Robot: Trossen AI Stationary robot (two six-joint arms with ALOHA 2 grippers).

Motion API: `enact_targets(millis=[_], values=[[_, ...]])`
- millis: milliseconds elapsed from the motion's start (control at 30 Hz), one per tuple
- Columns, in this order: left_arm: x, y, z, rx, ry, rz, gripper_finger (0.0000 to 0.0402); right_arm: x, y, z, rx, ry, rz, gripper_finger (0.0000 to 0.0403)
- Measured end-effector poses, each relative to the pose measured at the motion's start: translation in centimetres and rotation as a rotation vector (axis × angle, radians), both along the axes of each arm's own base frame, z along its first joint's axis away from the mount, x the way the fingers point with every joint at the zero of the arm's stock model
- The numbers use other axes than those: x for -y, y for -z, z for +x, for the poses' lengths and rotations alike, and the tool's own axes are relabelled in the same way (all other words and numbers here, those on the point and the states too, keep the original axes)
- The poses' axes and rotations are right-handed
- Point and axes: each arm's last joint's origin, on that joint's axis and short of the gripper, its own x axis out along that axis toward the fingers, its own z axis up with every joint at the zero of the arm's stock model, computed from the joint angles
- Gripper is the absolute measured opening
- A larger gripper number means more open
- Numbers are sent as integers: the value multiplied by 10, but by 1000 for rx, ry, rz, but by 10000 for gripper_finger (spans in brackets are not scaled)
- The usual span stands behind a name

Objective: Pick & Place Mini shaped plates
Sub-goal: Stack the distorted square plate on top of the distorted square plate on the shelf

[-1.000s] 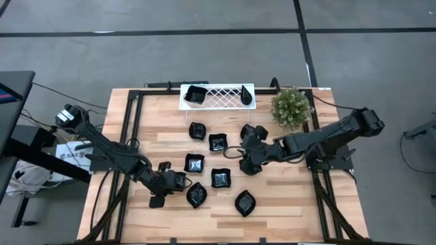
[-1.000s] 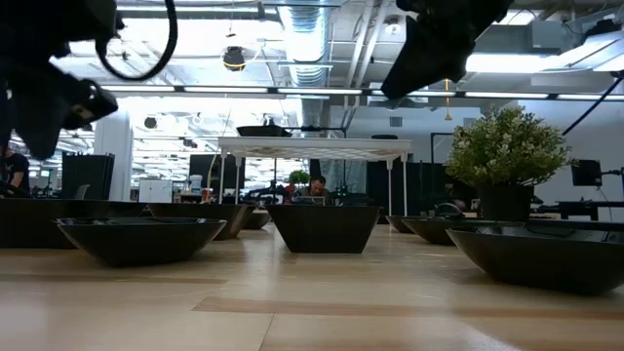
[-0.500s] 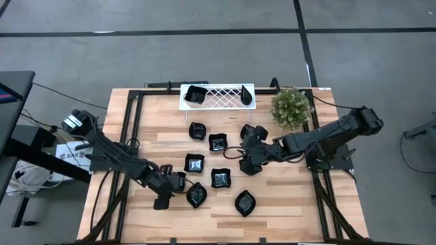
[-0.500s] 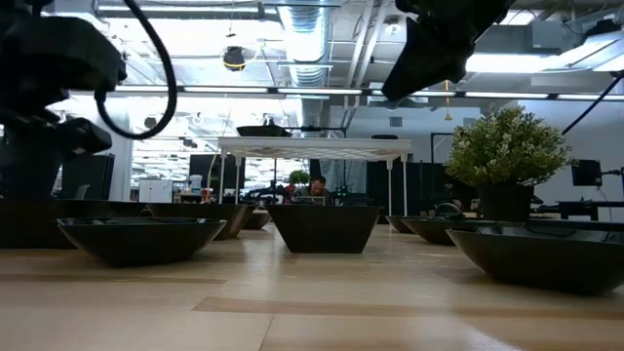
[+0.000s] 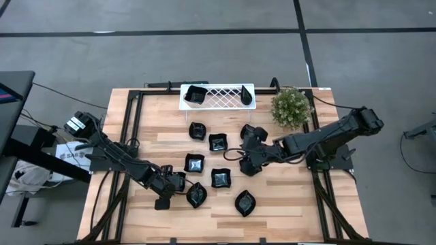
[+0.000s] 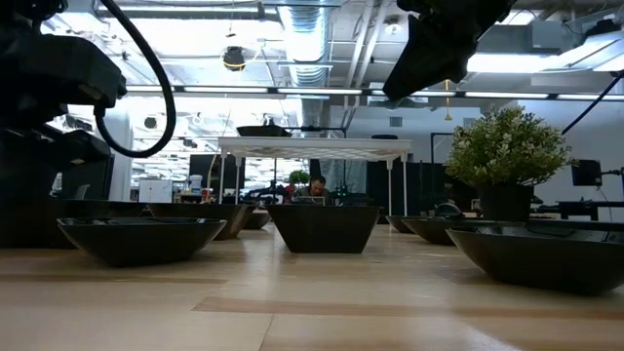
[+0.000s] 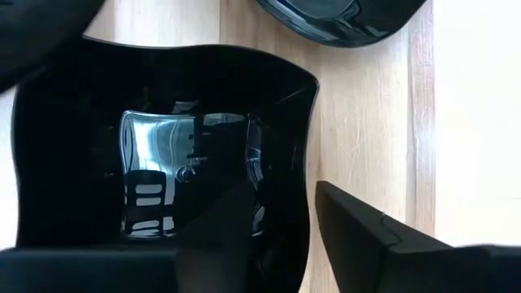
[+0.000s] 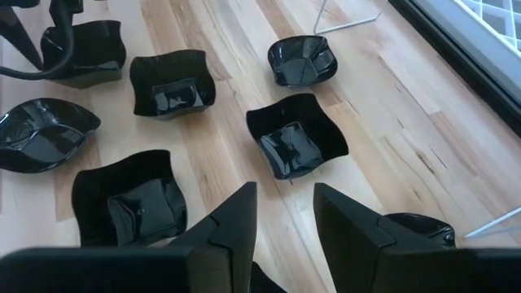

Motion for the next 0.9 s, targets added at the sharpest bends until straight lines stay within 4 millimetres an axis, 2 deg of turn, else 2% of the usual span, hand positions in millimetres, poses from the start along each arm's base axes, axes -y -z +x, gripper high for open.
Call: enact_targets(millis=[233, 433, 567, 700, 900], values=[[0, 0, 0, -4, 2, -6, 79, -1, 0, 0, 0, -2, 1, 118], [1, -1, 0, -15, 10, -24, 17, -1, 0, 0, 7, 12, 16, 118], [1, -3, -1, -31, 20, -56, 9, -1, 0, 0, 9, 16, 22, 118], [0, -17, -4, -3, 28, -95, 7, -1, 0, 0, 14, 19, 27, 118], [-5, -54, -8, 156, 19, -157, 8, -1, -1, 1, 24, 20, 32, 118]])
